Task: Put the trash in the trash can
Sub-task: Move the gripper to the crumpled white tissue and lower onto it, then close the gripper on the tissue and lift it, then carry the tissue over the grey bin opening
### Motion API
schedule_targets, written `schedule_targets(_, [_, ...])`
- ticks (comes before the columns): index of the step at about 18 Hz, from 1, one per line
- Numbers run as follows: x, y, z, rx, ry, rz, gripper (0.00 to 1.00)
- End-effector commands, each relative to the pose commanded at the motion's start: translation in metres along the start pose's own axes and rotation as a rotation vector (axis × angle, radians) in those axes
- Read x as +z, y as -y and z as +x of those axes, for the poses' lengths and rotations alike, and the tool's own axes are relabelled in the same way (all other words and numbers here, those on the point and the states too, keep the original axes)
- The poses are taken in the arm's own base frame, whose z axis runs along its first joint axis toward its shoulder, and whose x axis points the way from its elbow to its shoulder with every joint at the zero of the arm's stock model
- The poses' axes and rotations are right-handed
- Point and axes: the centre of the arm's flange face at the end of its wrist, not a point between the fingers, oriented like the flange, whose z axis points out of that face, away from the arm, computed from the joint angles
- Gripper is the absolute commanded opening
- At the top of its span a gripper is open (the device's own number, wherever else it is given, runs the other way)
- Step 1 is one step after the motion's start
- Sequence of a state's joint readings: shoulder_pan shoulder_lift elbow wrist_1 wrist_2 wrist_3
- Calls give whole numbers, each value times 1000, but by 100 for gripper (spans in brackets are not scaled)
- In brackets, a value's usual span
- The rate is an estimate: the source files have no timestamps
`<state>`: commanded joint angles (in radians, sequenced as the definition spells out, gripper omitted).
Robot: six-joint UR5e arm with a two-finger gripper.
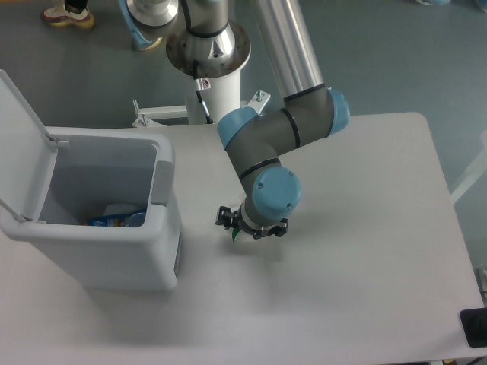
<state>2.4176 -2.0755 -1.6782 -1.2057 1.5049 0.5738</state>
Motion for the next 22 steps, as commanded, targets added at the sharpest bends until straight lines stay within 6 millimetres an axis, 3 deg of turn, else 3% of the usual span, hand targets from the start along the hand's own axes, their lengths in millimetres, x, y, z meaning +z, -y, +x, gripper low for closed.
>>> schedule_targets(2, [-4,-1,1,0,1,7,0])
schedule_targets(9, [-24,4,-6,-26,18,47,0])
schedule_targets(10, [-41,4,-10,-34,32,75,0])
schedule_targets(17, [-235,8,-44,-191,3,504,0])
schedule_targets(20, [-285,-4,-31,-162,-70,644,0])
schedule_targets(22, [-309,-14,-10,-118,-135,720,0])
